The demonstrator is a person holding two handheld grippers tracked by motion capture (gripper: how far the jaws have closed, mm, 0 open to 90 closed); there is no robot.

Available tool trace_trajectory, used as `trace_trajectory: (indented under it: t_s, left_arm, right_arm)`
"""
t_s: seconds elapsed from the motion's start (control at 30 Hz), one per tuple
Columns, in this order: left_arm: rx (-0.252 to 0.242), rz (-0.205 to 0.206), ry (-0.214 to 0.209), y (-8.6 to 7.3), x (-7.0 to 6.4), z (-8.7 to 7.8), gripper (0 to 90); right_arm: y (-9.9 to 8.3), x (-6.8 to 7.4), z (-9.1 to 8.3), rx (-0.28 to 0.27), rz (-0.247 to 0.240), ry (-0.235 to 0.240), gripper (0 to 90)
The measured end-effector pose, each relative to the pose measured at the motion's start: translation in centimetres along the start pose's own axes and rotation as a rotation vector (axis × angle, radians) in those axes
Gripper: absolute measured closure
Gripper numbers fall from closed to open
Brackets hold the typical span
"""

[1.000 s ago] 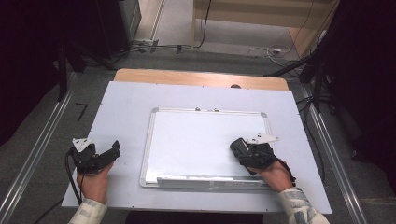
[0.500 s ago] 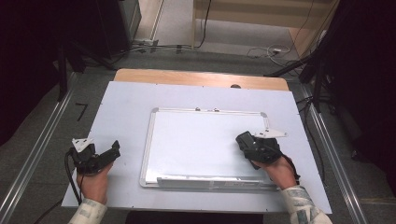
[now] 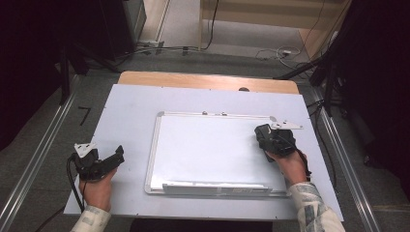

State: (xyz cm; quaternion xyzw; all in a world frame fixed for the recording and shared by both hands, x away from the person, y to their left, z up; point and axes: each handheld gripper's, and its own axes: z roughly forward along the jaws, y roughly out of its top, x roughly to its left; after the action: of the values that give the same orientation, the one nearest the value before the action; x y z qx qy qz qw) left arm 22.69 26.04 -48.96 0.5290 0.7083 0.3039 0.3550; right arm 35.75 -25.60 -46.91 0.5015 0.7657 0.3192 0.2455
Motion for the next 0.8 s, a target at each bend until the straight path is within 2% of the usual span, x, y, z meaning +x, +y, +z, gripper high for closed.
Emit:
trace_trajectory:
  t_s: [0.23, 0.4, 0.6, 0.8]
  left_arm:
    - [0.002, 0.003, -0.002, 0.0, 0.0, 0.0, 11.1]
    - [-0.003, -0.003, -0.002, 0.0, 0.0, 0.0, 11.1]
    - [-0.004, -0.004, -0.004, 0.1, 0.0, 0.0, 11.1]
    - [-0.003, -0.003, -0.005, 0.1, 0.0, 0.0, 11.0]
  right_arm:
    - [0.8, -0.4, 1.1, 0.009, 0.039, -0.038, 38.7]
    - [1.5, -0.7, 2.0, 0.025, 0.096, -0.074, 38.7]
    - [2.2, -0.6, 2.9, 0.044, 0.145, -0.148, 38.7]
    - [2.6, -0.9, 4.1, 0.081, 0.188, -0.18, 38.6]
